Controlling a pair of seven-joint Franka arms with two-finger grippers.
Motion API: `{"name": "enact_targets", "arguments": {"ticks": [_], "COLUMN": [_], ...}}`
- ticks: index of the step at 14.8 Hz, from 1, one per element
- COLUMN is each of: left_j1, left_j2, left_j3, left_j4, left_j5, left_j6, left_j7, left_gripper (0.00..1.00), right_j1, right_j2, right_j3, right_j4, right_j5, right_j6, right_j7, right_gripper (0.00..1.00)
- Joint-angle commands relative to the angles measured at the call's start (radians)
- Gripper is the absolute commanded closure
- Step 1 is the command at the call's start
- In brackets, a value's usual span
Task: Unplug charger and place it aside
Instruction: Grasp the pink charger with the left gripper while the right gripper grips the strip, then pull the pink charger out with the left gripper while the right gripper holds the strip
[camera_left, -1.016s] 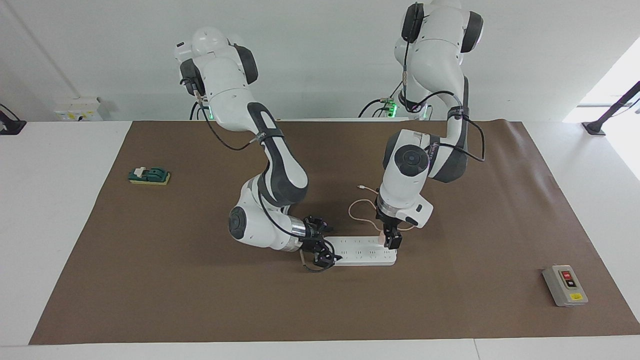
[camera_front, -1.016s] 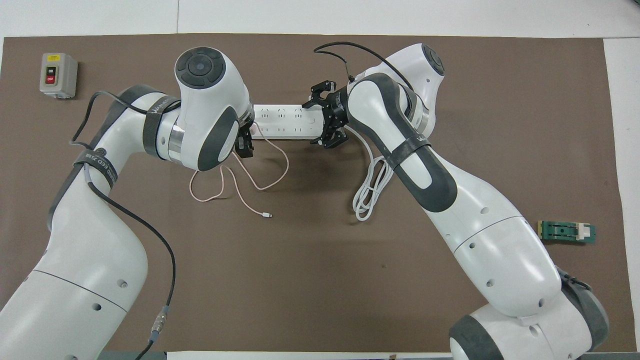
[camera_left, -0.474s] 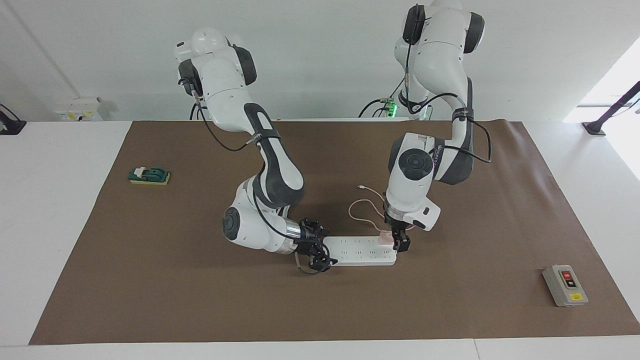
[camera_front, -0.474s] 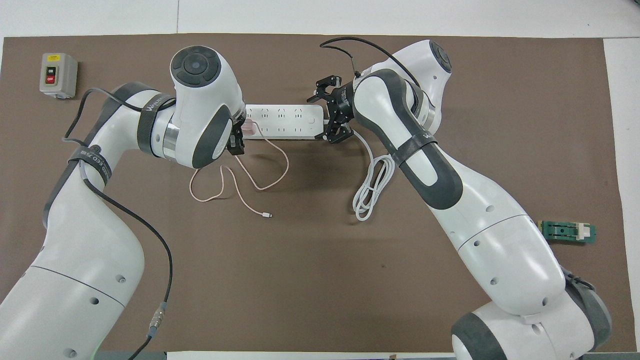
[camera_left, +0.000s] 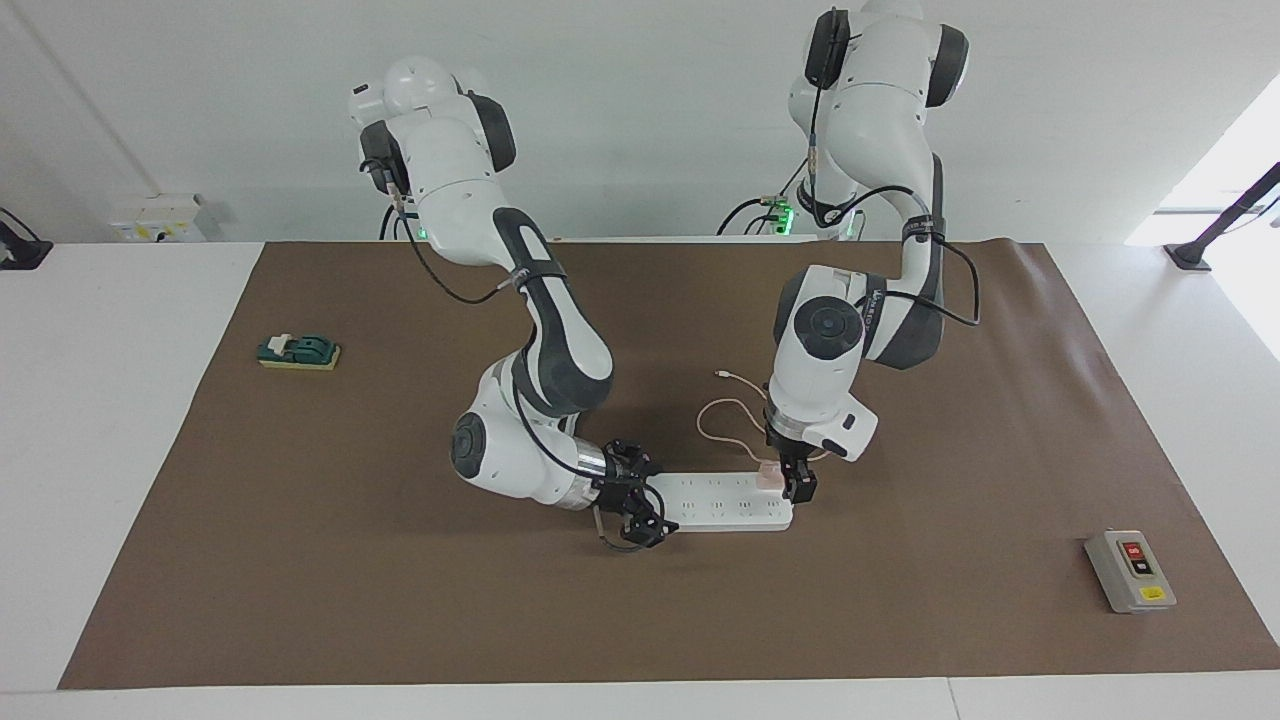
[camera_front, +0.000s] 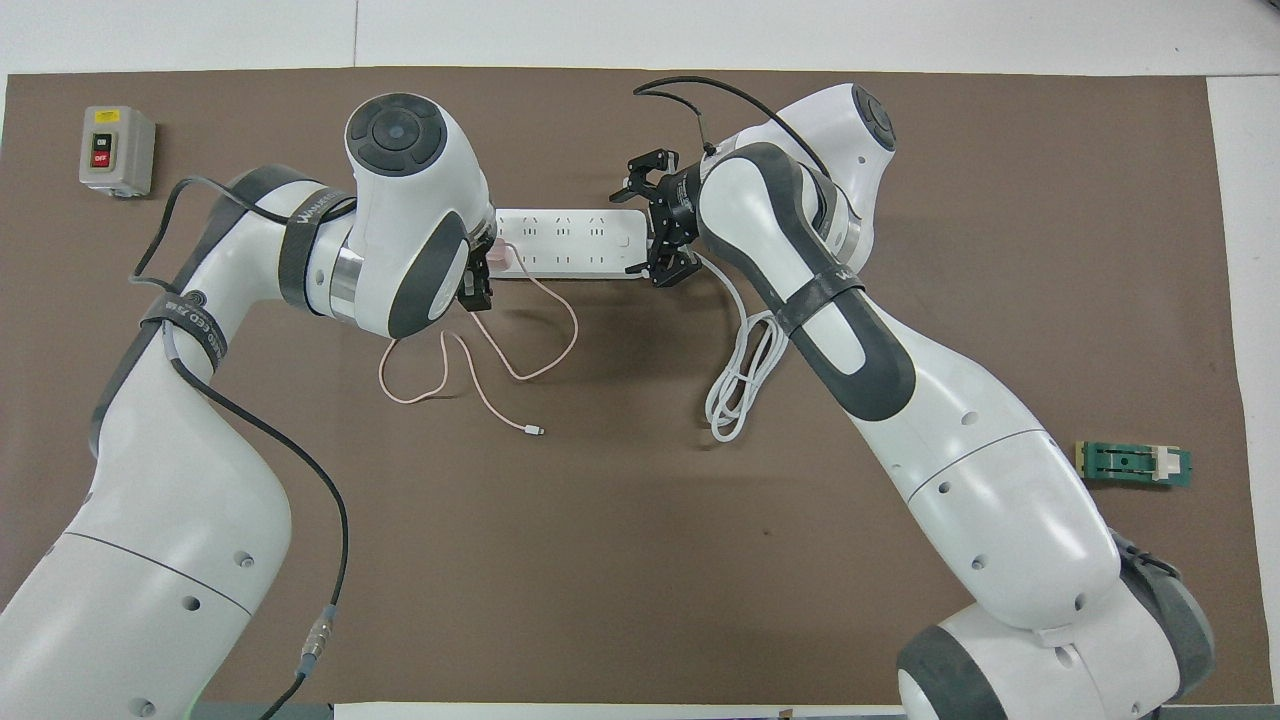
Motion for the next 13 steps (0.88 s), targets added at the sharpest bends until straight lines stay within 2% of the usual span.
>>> {"name": "enact_targets", "arguments": {"ticks": [1,9,13], "left_j1": [-0.003,-0.007,-0.009], "left_j2": [0.018,0.018,0.015], "left_j3": [0.002,-0.002,-0.002], "left_j4": [0.029,0.029,0.029], "left_j5": [-0.005,-0.006,-0.006], "left_j6": [-0.005,0.002,-0.001], "left_j7": [0.027,0.047,0.047], "left_gripper": [0.08,0.08,0.08], "right_j1": [0.000,0.015,0.000], "right_j2": [0.046,0.084,0.086], "right_j3": [0.004,0.004,0.004], "right_j4": [0.032,-0.004,0.011], "right_j5": [0.001,0.042,0.041], "right_j6": [0.034,0.095,0.064], "right_j7": [-0.044,-0.064,-0.063], "right_gripper": [0.00,0.00,0.00]}}
